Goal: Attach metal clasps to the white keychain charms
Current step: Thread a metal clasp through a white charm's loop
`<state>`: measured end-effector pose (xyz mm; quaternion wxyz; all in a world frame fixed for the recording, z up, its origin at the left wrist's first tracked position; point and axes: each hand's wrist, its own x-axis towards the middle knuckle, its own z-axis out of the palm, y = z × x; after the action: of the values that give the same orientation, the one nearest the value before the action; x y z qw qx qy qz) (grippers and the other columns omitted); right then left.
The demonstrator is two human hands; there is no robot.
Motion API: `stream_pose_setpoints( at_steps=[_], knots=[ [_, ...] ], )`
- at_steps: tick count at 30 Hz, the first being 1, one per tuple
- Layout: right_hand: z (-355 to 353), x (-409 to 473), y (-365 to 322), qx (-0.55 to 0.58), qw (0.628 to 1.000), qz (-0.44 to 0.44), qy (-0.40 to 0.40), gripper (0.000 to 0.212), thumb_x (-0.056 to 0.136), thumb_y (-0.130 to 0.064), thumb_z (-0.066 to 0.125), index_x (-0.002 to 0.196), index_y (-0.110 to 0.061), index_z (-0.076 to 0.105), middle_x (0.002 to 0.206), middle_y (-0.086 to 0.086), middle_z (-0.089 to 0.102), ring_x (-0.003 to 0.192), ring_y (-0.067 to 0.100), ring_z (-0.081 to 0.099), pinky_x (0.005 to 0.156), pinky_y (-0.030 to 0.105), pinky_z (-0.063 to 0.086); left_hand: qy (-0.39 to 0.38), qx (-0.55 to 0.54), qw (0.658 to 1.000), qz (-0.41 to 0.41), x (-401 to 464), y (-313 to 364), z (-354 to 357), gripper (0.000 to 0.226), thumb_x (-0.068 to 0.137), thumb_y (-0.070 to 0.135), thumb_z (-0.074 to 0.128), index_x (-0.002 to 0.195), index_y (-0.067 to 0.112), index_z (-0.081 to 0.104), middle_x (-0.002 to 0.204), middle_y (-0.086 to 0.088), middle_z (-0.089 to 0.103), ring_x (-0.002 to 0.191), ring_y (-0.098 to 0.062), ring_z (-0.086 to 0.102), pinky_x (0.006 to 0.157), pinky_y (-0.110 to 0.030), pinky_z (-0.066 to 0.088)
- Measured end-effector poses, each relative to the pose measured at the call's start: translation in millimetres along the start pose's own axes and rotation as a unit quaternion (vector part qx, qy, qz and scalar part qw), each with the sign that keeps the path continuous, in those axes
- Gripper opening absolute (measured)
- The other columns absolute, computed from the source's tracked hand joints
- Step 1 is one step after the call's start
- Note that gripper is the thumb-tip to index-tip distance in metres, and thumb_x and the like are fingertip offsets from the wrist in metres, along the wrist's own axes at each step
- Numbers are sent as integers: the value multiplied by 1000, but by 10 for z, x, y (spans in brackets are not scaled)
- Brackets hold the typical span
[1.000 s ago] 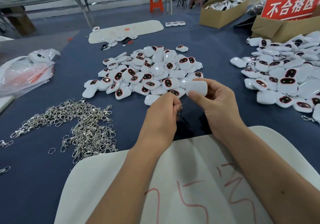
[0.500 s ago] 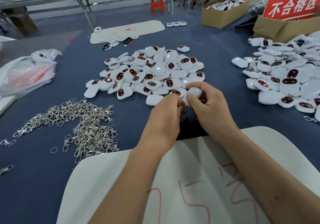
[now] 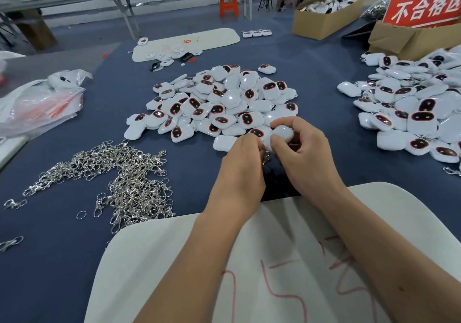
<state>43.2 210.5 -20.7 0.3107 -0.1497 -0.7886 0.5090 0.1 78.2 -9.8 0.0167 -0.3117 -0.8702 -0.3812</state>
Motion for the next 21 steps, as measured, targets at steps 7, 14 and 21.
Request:
stream_pose_setpoints(
  at_steps=[7,14,21],
  knots=[
    [-3,-6,-10,5,1000,3,-3,14,92,-17,66,104,-23,70,74,-8,68,67,12,62,67,27,51,23,13,1000,-6,7,-10,37,23,93,4,45,86,25,40,82,13,39,68,-6,37,55,-22,25],
    [-66,17,-18,183,978,99,-26,11,91,-18,68,102,-20,72,62,2,59,49,15,48,48,24,42,72,-92,992,45,47,-39,9,11,100,6,53,92,13,57,91,1,60,85,-17,52,72,-28,43],
    [-113,55,-11,279,949,139,-52,9,98,-13,66,106,-9,69,62,5,56,44,12,42,40,20,30,103,-106,983,107,58,-80,-20,16,91,2,65,100,14,65,98,5,64,93,-11,59,80,-33,51]
  ],
)
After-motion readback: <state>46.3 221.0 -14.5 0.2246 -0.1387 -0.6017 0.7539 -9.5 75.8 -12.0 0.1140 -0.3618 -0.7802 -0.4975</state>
